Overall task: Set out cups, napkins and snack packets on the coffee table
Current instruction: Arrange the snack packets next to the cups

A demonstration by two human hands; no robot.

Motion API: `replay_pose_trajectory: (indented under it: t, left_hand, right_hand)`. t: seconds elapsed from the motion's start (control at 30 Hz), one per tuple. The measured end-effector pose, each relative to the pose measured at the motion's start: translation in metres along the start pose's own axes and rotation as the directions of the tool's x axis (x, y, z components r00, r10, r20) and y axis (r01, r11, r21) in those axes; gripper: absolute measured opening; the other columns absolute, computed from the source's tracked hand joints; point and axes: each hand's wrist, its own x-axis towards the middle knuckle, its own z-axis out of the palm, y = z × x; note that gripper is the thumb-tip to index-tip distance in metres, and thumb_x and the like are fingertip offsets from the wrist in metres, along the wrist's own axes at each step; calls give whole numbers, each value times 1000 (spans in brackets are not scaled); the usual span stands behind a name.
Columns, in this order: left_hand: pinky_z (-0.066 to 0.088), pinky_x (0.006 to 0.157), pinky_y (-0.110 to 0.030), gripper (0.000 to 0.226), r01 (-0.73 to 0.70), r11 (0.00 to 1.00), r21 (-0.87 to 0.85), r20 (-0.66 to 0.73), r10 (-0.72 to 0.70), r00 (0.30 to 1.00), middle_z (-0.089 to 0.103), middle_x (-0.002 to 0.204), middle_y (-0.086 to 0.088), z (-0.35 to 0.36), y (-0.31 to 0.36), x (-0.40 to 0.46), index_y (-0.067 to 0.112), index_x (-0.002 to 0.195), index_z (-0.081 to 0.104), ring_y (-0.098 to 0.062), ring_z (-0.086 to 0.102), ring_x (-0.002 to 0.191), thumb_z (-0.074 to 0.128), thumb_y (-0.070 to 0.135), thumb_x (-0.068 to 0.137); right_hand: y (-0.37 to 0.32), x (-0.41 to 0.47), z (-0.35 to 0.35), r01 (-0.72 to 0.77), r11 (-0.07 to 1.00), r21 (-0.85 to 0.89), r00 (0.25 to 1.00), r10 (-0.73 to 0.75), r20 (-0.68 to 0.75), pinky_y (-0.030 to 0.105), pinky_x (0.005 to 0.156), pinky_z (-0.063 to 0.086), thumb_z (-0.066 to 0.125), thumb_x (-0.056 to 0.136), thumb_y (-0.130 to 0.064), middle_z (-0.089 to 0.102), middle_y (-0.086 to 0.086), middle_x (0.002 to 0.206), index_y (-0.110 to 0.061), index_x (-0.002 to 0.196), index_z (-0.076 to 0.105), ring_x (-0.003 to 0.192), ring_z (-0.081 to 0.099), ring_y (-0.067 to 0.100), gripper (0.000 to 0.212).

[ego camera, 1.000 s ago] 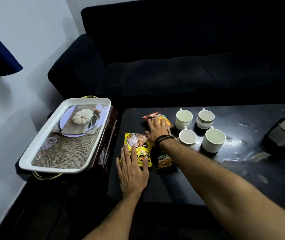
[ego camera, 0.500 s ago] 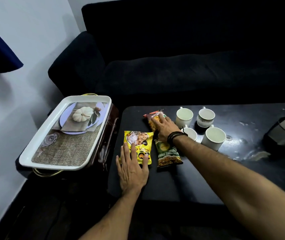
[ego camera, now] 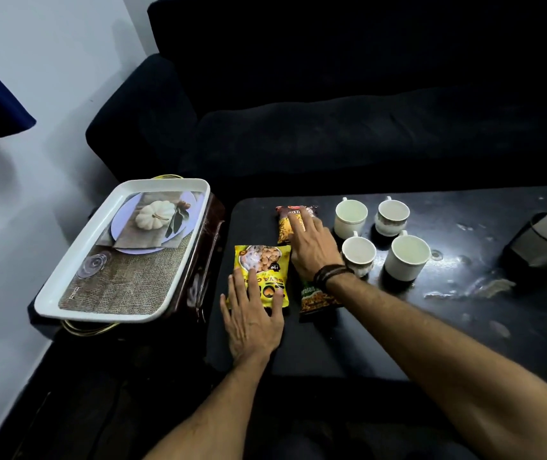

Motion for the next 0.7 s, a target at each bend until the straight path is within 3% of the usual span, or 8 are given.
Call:
replay_pose_trajectory:
  t: [0.07, 0.13, 0.3, 0.47, 0.7]
  left_hand:
    - [22, 120, -49, 76, 10, 1000, -1, -9, -10, 1000, 16, 164, -6, 1, 0, 0, 25, 155, 22, -24, 19, 150, 21, 70, 93]
    - [22, 119, -49, 76, 12, 1000, -4, -11, -12, 1000, 17, 164, -6, 1, 0, 0, 25, 155, 22, -24, 20, 150, 22, 69, 93]
    - [21, 120, -49, 78, 30, 999, -10, -7, -30, 1000, 14, 165, -8, -3, 1, -2, 23, 156, 21, -25, 19, 150, 24, 69, 93]
    - [2, 121, -42, 87, -33, 999, -6, 7, 33, 999, -3, 166, -2, -5, 2, -2, 18, 157, 13, -17, 2, 153, 21, 73, 91]
    - [9, 122, -45, 84, -40, 998, -38, 28, 41, 999, 1, 167, -2, -4, 0, 1, 21, 157, 16, -19, 2, 153, 23, 72, 90]
  right_hand:
    - [-2, -28, -1, 47, 999, -5, 994, -48, -102, 42, 99, 45, 40, 96, -32, 37, 13, 152, -14, 133, 43, 129, 45, 31, 41]
    - [1, -57, 6, 39, 999, -23, 994, -41, -102, 41, 101, 43, 36, 97, -41, 42, 11, 149, -15, 127, 48, 128, 47, 28, 42]
    - [10, -106, 30, -98, 995, 10, 993, 98, -59, 43, 119, 26, 24, 96, -57, 27, 7, 160, -14, 149, 31, 147, 25, 25, 69]
    - [3, -90, 37, -117, 991, 60, 993, 116, 29, 41, 122, 13, 21, 95, -59, 12, 6, 164, -14, 155, 15, 152, 7, 24, 75]
    - [-1, -81, 39, -110, 993, 41, 993, 111, -26, 47, 120, 22, 26, 95, -57, 17, 7, 163, -14, 155, 18, 151, 13, 25, 74]
